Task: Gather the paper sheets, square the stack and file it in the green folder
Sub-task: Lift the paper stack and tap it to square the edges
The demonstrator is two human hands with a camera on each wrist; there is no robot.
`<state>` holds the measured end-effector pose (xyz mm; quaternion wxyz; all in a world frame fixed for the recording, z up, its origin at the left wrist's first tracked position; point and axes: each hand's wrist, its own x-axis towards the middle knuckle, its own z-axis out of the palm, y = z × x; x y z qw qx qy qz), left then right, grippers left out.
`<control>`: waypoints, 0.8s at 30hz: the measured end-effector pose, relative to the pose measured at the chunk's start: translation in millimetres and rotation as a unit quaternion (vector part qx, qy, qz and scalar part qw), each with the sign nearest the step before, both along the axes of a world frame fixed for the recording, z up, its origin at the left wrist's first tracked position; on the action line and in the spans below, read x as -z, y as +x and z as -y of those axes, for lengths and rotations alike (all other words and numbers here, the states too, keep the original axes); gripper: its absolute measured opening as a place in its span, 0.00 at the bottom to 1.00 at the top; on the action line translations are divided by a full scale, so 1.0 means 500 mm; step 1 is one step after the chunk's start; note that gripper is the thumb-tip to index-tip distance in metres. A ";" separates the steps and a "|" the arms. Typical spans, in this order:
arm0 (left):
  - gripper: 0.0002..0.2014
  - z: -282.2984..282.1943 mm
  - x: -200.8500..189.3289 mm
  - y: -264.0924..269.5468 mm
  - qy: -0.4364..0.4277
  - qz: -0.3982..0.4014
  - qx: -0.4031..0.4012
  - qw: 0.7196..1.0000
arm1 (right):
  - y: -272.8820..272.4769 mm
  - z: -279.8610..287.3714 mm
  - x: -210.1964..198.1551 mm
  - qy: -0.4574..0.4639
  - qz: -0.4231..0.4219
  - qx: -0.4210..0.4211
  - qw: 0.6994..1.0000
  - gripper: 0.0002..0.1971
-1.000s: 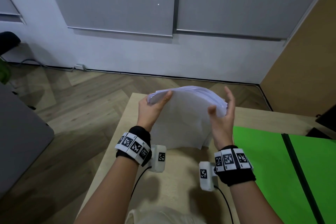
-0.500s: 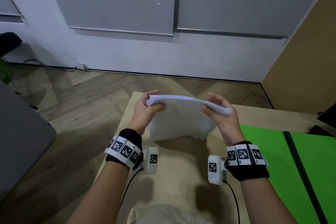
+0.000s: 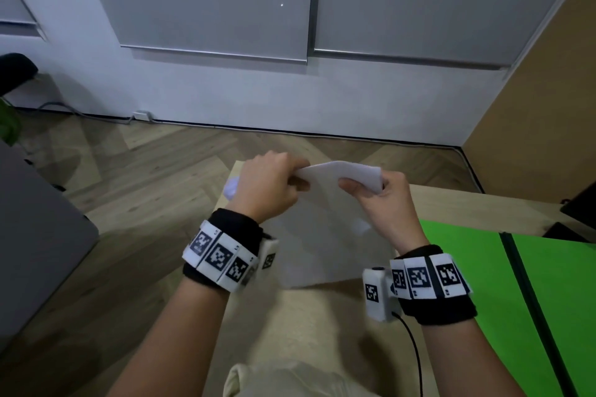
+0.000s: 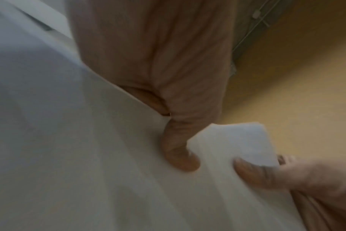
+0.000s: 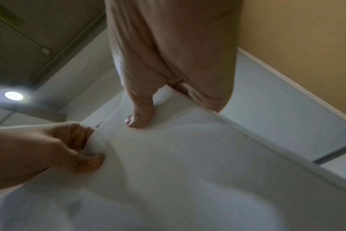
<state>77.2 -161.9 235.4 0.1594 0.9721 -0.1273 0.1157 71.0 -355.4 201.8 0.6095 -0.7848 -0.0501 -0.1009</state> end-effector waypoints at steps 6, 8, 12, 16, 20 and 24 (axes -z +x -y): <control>0.13 -0.126 0.018 0.016 -0.275 -0.050 -0.051 0.959 | -0.003 0.113 0.083 -0.189 -0.125 -0.031 0.974 0.05; 0.04 -0.167 0.036 0.014 -0.377 -0.088 -0.068 0.920 | -0.011 0.160 0.119 -0.194 -0.155 -0.017 0.969 0.08; 0.12 -0.207 0.093 0.002 -0.470 -0.142 -0.107 0.865 | -0.022 0.174 0.149 -0.025 -0.185 0.013 0.982 0.07; 0.04 -0.217 0.145 -0.016 -0.578 -0.192 -0.127 0.783 | -0.031 0.137 0.175 0.202 -0.213 0.008 0.956 0.35; 0.15 -0.215 0.182 -0.029 -0.642 -0.209 -0.109 0.729 | -0.019 0.095 0.163 0.196 -0.127 0.092 0.968 0.15; 0.14 -0.223 0.217 -0.029 -0.583 -0.220 -0.068 0.779 | -0.015 0.072 0.150 0.162 -0.073 0.099 0.979 0.04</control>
